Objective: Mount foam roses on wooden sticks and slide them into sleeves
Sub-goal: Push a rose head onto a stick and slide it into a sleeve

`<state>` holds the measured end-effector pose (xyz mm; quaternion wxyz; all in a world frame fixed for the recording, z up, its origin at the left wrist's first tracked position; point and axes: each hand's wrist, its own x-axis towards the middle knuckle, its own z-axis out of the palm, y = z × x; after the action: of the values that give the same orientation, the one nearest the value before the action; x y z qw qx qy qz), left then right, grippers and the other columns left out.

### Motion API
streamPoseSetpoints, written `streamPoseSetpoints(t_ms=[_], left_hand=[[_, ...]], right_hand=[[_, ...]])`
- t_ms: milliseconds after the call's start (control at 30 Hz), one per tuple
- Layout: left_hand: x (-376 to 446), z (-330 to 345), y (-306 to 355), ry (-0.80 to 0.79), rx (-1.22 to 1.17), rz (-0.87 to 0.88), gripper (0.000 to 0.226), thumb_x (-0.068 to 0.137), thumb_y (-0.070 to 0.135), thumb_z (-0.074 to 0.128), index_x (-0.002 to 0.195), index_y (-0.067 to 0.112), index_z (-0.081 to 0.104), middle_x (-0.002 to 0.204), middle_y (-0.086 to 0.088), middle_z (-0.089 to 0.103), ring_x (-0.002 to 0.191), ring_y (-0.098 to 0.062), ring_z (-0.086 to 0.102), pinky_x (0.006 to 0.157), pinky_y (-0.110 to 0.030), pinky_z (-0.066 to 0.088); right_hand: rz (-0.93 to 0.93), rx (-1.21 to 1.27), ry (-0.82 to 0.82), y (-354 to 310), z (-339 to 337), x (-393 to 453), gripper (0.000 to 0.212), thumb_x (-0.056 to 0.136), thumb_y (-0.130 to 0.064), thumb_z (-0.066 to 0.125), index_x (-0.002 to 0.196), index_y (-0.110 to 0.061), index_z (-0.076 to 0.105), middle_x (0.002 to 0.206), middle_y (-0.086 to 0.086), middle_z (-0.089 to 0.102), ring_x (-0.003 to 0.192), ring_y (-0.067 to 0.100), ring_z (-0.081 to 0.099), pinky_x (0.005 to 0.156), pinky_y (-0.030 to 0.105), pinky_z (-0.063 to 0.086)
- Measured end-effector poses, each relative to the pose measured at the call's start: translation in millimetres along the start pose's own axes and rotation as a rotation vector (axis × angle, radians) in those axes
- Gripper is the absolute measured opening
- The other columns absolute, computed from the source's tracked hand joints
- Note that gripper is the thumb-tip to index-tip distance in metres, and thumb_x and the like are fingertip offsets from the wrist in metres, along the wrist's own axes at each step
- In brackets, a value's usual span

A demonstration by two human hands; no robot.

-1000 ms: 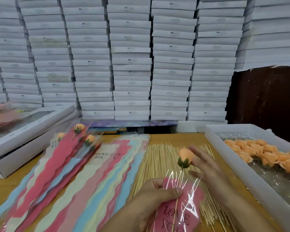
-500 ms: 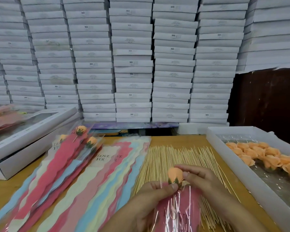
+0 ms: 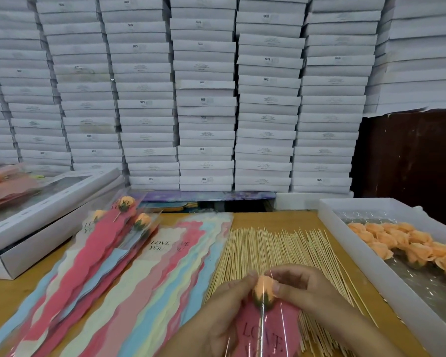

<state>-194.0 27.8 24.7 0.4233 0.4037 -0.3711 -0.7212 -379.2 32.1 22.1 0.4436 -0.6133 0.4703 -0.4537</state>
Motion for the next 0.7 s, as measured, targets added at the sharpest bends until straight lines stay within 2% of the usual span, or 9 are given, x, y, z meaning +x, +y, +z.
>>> streamPoseSetpoints(t_ms=[67,133,200,300,367,433,500,600,700], left_hand=[[-1.1,1.0,2.1,0.05,0.003,0.008,0.037,0.078,0.037,0.076,0.083,0.001,0.065,0.076,-0.02,0.06,0.07,-0.029,0.057,0.074,-0.04,0.05],[-2.1,0.9,3.4,0.041,0.016,-0.011,0.038,0.09,0.035,0.068,0.084,-0.002,0.073,0.088,-0.024,0.066,0.079,-0.033,0.064,0.081,-0.045,0.054],[-0.6,-1.6,1.9,0.015,0.033,-0.013,0.039,0.099,0.03,0.06,0.083,0.0,0.08,0.087,-0.024,0.072,0.072,-0.031,0.071,0.07,-0.037,0.059],[5.4,-5.6,-1.9,0.028,0.08,0.006,0.043,0.103,0.027,0.053,0.079,0.006,0.08,0.076,-0.017,0.073,0.059,-0.023,0.07,0.051,-0.026,0.054],[6.7,-6.5,-1.8,0.055,0.149,0.007,0.039,0.105,0.031,0.05,0.092,0.008,0.079,0.086,-0.014,0.077,0.069,-0.021,0.073,0.06,-0.028,0.059],[6.0,-6.0,-0.6,0.069,0.185,-0.015,0.039,0.105,0.035,0.048,0.098,0.012,0.079,0.097,-0.013,0.078,0.085,-0.025,0.075,0.075,-0.035,0.06],[4.4,-4.8,0.4,0.07,0.201,-0.025,0.04,0.105,0.036,0.048,0.098,0.013,0.079,0.097,-0.011,0.078,0.087,-0.024,0.076,0.072,-0.032,0.058],[4.7,-2.8,0.1,0.07,0.218,-0.029,0.038,0.106,0.037,0.044,0.107,0.015,0.075,0.1,-0.009,0.078,0.092,-0.023,0.076,0.072,-0.031,0.057],[5.3,-2.9,-0.3,0.069,0.204,-0.02,0.037,0.106,0.034,0.046,0.104,0.014,0.077,0.1,-0.012,0.078,0.089,-0.024,0.076,0.071,-0.03,0.057]], right_hand=[[-0.003,0.014,0.009,0.7,-0.1,0.1,0.033,0.069,-0.04,0.084,0.101,-0.035,0.077,0.102,-0.001,0.076,0.099,0.016,0.072,0.089,0.035,0.058],[-0.002,0.012,0.001,1.8,-0.7,0.1,0.048,0.067,-0.043,0.084,0.112,-0.032,0.071,0.104,-0.003,0.076,0.101,0.012,0.071,0.092,0.037,0.056],[0.002,0.002,-0.013,3.4,-1.0,0.9,0.057,0.069,-0.04,0.084,0.121,-0.03,0.065,0.105,-0.003,0.076,0.102,0.011,0.071,0.09,0.035,0.055],[0.011,0.015,-0.03,2.4,0.0,1.2,0.062,0.067,-0.042,0.083,0.124,-0.031,0.063,0.104,0.0,0.077,0.098,0.015,0.072,0.084,0.028,0.055],[0.018,0.009,-0.071,0.9,0.1,0.5,0.068,0.062,-0.056,0.078,0.125,-0.033,0.063,0.104,0.0,0.077,0.097,0.015,0.073,0.088,0.028,0.053],[0.02,-0.014,-0.116,-0.8,-0.1,-0.3,0.065,0.062,-0.066,0.071,0.122,-0.043,0.064,0.107,-0.002,0.076,0.099,0.012,0.072,0.1,0.038,0.046],[0.028,-0.024,-0.137,-1.6,-0.7,-0.5,0.059,0.063,-0.072,0.067,0.118,-0.053,0.063,0.113,-0.005,0.074,0.104,0.008,0.07,0.109,0.043,0.038],[0.03,0.011,-0.152,1.2,-2.2,1.0,0.062,0.067,-0.074,0.067,0.124,-0.051,0.059,0.111,-0.001,0.075,0.107,0.012,0.07,0.113,0.05,0.033],[0.041,0.008,-0.17,4.8,-4.7,3.0,0.062,0.064,-0.08,0.066,0.121,-0.056,0.059,0.108,0.0,0.076,0.11,0.01,0.068,0.115,0.054,0.027]])
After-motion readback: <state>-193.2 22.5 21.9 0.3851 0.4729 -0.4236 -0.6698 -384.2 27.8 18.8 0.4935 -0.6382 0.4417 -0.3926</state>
